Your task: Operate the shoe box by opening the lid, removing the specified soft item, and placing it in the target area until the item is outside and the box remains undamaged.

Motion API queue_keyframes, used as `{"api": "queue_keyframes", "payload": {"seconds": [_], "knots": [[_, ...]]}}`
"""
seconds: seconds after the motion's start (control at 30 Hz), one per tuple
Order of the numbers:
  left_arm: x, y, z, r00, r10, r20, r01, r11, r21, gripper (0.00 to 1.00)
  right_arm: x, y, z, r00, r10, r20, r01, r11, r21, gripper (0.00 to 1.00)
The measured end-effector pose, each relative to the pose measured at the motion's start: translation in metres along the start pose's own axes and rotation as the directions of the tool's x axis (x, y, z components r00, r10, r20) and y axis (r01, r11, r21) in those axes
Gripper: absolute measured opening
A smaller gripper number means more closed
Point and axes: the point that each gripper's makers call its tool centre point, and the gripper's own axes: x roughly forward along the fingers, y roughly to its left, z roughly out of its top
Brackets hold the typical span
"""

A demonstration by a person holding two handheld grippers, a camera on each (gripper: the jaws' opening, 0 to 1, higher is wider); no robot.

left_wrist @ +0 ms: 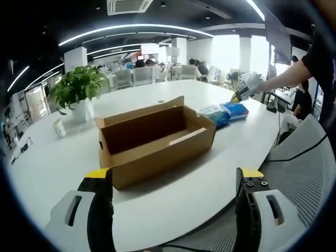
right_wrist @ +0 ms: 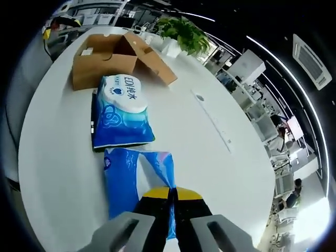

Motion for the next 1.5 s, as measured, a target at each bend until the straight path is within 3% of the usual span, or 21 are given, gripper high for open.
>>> {"api": "queue_keyframes", "payload": {"seconds": [0.27, 0.4, 0.57, 0.83, 1.1, 1.5], "knots": [[0.000, 0.000, 0.001, 1.000, 0.003, 0.007, -0.003, 1.000, 0.004, 0.96, -0.008, -0.004, -0.004, 0.999, -0.027, -0.026, 0.029, 0.998, 0.064, 0.08], [0.000, 0.000, 0.002, 1.000, 0.001, 0.009, -0.001, 1.000, 0.005, 0.96, -0.017, -0.008, -0.009, 0.998, -0.045, -0.040, 0.048, 0.994, 0.101, 0.18], [-0.001, -0.002, 0.001, 1.000, -0.006, 0.009, 0.006, 1.000, 0.011, 0.96, -0.034, -0.011, -0.013, 0.998, -0.053, -0.039, 0.060, 0.977, 0.206, 0.35], [-0.002, -0.003, 0.002, 1.000, -0.010, 0.017, 0.010, 1.000, 0.013, 0.97, -0.052, 0.004, -0.028, 0.997, -0.030, -0.075, 0.051, 0.955, 0.292, 0.52], [-0.002, -0.003, 0.001, 1.000, -0.010, 0.011, 0.010, 1.000, 0.018, 0.97, -0.056, 0.020, -0.030, 0.998, -0.019, -0.057, 0.039, 0.930, 0.366, 0.61], [-0.001, -0.004, -0.001, 1.000, -0.015, 0.000, 0.015, 1.000, 0.020, 0.97, -0.039, 0.038, -0.048, 0.994, 0.004, -0.106, 0.048, 0.875, 0.483, 0.64]]}}
